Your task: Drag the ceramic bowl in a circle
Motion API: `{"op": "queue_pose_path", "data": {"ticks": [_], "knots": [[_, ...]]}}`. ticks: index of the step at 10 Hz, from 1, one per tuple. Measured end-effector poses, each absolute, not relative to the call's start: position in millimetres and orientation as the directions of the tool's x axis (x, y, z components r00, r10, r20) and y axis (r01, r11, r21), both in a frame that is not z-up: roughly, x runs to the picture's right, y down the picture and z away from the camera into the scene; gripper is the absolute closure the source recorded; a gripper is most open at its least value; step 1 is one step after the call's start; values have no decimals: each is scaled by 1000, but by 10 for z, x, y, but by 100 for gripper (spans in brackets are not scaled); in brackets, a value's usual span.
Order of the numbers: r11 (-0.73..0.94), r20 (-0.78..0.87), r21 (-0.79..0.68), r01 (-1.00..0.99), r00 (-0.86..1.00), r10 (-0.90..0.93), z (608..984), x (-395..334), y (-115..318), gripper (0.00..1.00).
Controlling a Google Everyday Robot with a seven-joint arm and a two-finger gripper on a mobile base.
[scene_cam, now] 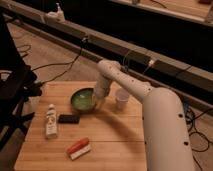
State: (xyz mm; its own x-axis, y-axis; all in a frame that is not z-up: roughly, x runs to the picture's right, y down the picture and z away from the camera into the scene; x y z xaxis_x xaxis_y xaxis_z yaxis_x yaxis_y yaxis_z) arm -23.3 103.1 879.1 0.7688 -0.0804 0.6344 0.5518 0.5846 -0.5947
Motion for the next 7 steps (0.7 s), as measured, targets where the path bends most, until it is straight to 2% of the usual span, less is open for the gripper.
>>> {"op": "queue_pose_path", "data": {"ticks": [3,6,7], "knots": [[643,586,-591,487,807,-74,8998,-94,694,100],[668,657,-515,537,748,-94,9034,-561,491,100],[670,693,-491,557,716,-88,8987,-760,483,97]]}}
